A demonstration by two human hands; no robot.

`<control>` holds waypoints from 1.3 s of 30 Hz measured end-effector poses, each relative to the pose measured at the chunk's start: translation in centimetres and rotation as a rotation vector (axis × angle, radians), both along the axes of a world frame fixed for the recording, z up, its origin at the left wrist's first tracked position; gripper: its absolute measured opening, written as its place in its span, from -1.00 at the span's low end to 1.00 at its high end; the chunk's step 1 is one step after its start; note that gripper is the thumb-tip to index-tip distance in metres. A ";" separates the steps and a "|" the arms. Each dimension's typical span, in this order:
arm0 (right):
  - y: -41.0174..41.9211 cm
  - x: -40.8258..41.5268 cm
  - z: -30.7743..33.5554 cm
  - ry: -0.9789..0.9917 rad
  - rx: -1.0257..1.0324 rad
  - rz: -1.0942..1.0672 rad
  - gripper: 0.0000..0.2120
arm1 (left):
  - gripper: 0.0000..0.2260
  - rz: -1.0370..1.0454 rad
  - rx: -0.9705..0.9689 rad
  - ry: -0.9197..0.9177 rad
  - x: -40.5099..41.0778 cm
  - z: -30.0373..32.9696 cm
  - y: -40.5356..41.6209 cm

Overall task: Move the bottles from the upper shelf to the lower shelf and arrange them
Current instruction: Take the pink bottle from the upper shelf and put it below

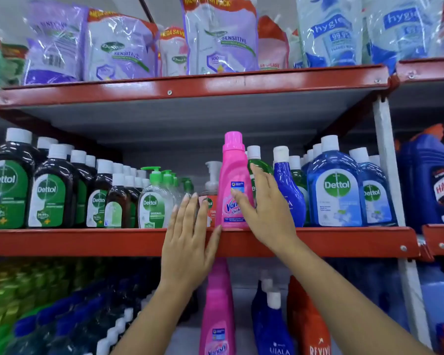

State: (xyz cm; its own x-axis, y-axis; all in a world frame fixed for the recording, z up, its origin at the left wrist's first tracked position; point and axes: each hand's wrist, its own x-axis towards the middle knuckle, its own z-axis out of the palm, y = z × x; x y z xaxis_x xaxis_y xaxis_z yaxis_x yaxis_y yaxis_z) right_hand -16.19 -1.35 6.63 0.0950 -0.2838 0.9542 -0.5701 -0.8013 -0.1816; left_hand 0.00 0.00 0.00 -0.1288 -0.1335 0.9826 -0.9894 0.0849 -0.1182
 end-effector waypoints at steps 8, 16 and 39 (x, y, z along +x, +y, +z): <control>-0.5 1.0 2.7 0.027 0.239 0.006 -0.36 | -0.38 0.028 -0.010 0.019 1.8 -2.1 -1.9; -0.9 0.4 4.0 -0.017 0.388 0.049 -0.47 | -0.39 0.052 -0.106 0.003 2.1 -2.3 -3.2; 4.9 -2.8 2.2 -0.239 0.181 0.308 -0.52 | -0.35 0.079 -0.073 -0.003 2.0 -2.3 -2.7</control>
State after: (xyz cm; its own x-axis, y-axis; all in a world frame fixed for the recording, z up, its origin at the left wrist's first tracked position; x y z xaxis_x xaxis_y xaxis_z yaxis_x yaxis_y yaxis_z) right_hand -18.95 3.57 8.86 -0.0163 -0.4417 0.8970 -0.2343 -0.8705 -0.4329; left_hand 2.03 -2.71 -2.33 -0.1239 -0.0715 0.9897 -0.9922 -0.0020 -0.1243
